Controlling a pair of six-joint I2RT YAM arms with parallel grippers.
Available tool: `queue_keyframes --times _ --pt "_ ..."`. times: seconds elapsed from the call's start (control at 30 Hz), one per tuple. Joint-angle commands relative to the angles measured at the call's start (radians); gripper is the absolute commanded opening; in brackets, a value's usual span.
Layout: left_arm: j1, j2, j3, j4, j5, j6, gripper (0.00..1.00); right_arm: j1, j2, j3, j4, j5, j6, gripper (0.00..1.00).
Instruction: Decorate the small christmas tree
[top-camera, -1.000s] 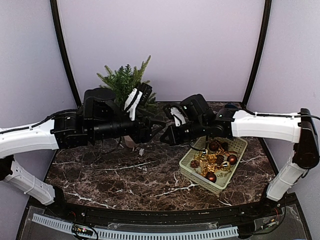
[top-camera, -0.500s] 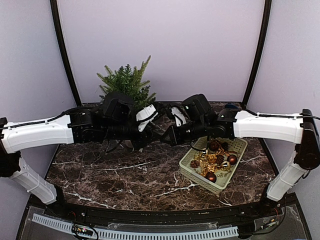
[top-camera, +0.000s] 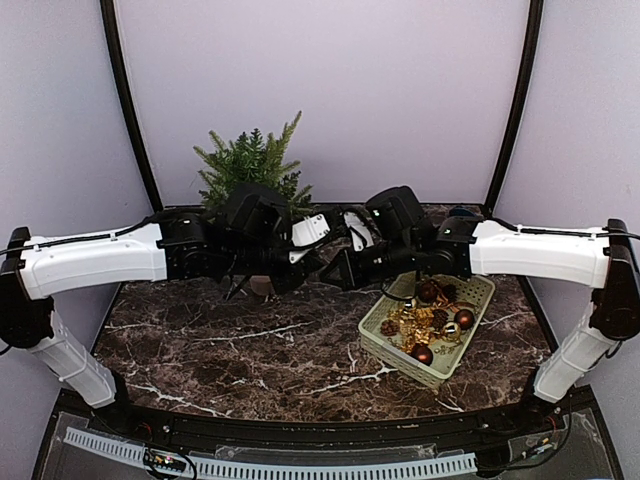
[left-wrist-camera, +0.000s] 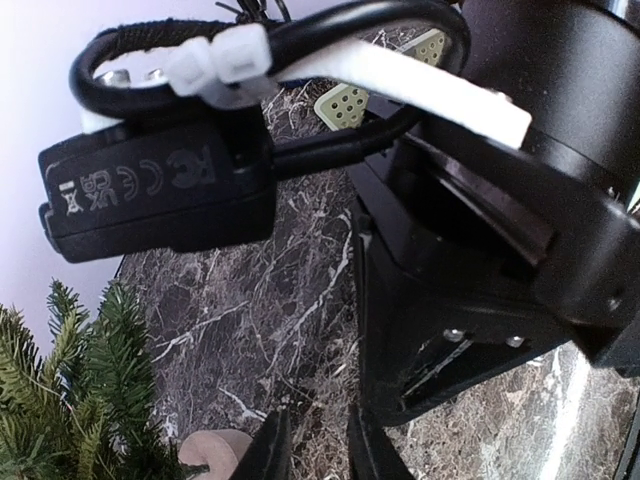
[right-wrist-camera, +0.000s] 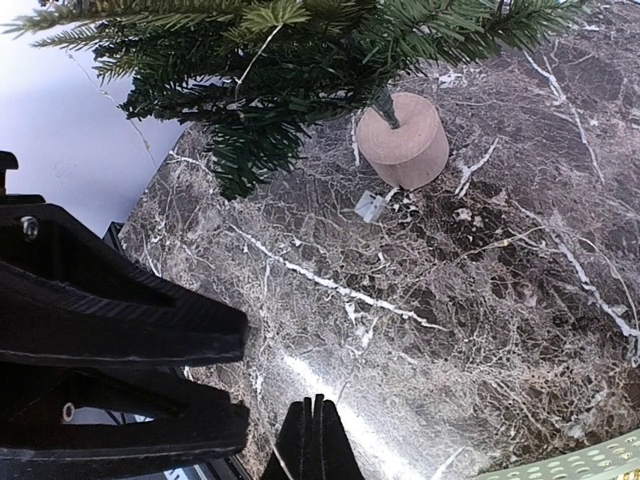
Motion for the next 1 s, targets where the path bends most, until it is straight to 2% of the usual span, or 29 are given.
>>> queue_keyframes --times 0.0,0.17,0.3,0.47,0.5,0.6,0.67,0.7,0.83,0.97 --pt "0.013 0.003 0.020 -0.024 -0.011 0.033 0.22 -0.004 -0.026 0.001 0.035 -0.014 -0.007 0.00" --pt "0.024 0.005 0.007 -0.006 -0.005 0.031 0.14 -0.004 -0.022 0.001 0.038 -0.022 -0.007 0.00" --pt "0.025 0.009 -0.005 -0.003 0.002 0.030 0.01 -0.004 -0.020 0.003 0.037 -0.020 -0.004 0.00" --pt "0.025 -0.007 -0.034 0.013 -0.014 0.025 0.00 -0.005 -0.030 0.005 0.022 0.007 -0.003 0.00" --pt "0.025 -0.017 -0.045 0.022 -0.018 0.023 0.00 -0.007 -0.037 0.004 0.013 0.021 -0.003 0.04" --pt "0.027 -0.037 -0.063 0.036 -0.025 0.012 0.00 -0.025 -0.091 -0.023 -0.004 0.064 0.009 0.33" --pt "0.028 -0.044 -0.070 0.039 -0.024 0.007 0.00 -0.047 -0.143 -0.058 -0.009 0.082 0.031 0.50" --pt "0.028 -0.047 -0.073 0.040 -0.025 0.006 0.00 -0.058 -0.170 -0.075 -0.012 0.091 0.041 0.55" --pt "0.031 -0.059 -0.079 0.046 -0.019 0.001 0.00 -0.106 -0.268 -0.141 -0.024 0.136 0.072 0.69" --pt "0.032 -0.063 -0.082 0.051 -0.016 -0.001 0.00 -0.193 -0.320 -0.218 -0.023 0.163 0.147 0.74"
